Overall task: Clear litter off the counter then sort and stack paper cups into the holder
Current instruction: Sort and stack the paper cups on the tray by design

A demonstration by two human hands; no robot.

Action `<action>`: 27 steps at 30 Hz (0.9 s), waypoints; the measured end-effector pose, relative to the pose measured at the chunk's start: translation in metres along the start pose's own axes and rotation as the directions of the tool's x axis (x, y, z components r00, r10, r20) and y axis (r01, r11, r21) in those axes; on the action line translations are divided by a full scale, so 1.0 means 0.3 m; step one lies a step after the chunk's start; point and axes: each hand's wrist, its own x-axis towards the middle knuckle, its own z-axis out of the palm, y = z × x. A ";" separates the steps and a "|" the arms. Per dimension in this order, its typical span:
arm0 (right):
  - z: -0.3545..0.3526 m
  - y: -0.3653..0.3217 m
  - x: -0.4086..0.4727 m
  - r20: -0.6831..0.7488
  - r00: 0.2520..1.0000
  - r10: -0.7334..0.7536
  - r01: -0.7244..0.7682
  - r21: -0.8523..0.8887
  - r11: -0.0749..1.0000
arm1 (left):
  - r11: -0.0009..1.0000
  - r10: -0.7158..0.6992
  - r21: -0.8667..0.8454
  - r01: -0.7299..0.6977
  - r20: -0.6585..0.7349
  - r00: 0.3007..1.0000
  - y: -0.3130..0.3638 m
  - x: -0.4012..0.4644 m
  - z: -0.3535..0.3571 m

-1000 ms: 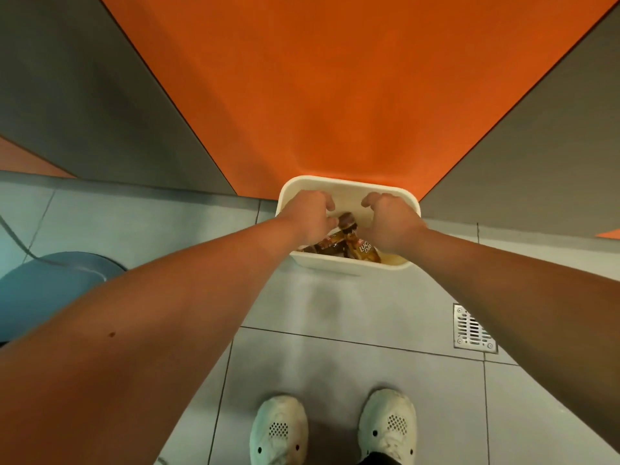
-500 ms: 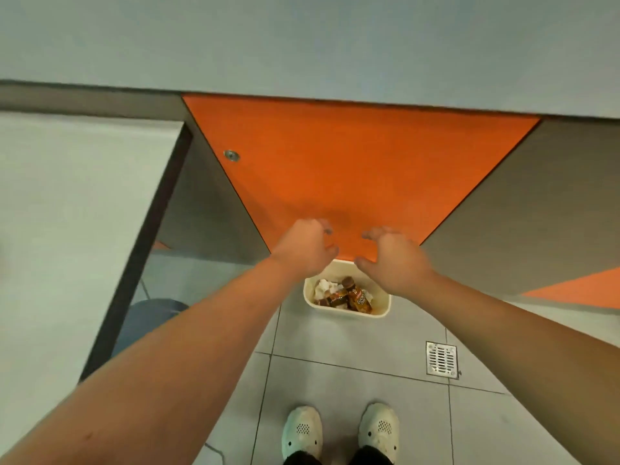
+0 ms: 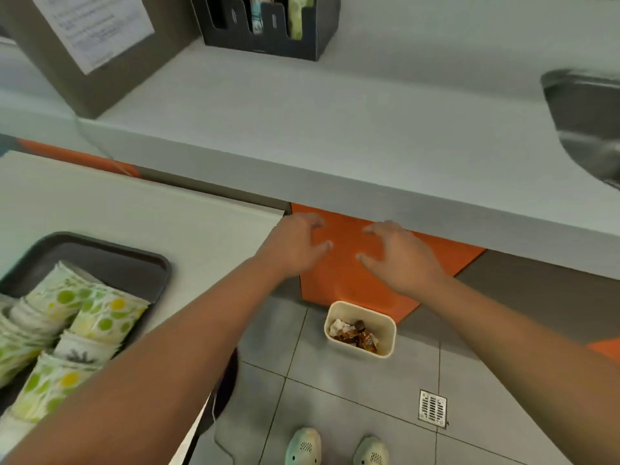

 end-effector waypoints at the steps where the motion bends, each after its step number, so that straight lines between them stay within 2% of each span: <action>1: -0.018 -0.032 0.003 -0.008 1.000 -0.023 0.023 0.003 1.000 | 1.000 -0.003 -0.007 0.003 -0.018 1.000 -0.001 -0.022 -0.036; 8: -0.064 -0.261 0.038 -0.021 0.981 -0.194 0.194 0.041 0.980 | 0.995 -0.099 -0.032 0.094 -0.193 0.976 -0.076 -0.202 -0.229; 14: -0.032 -0.427 0.084 0.079 0.913 -0.401 0.396 0.073 0.915 | 0.958 -0.285 -0.085 0.273 -0.338 0.897 -0.170 -0.379 -0.296; 18: -0.010 -0.524 0.110 0.181 0.809 -0.560 0.555 0.081 0.828 | 0.901 -0.434 -0.206 0.383 -0.469 0.769 -0.205 -0.532 -0.290; 22: 0.044 -0.618 0.117 0.269 0.679 -0.683 0.679 0.123 0.724 | 0.818 -0.570 -0.312 0.484 -0.557 0.604 -0.228 -0.684 -0.253; 24: 0.087 -0.661 0.103 0.291 0.623 -0.726 0.721 0.147 0.677 | 0.775 -0.621 -0.363 0.518 -0.588 0.518 -0.238 -0.758 -0.232; 27: 0.158 -0.727 0.071 0.324 0.550 -0.770 0.764 0.178 0.620 | 0.722 -0.669 -0.386 0.574 -0.600 0.439 -0.257 -0.863 -0.206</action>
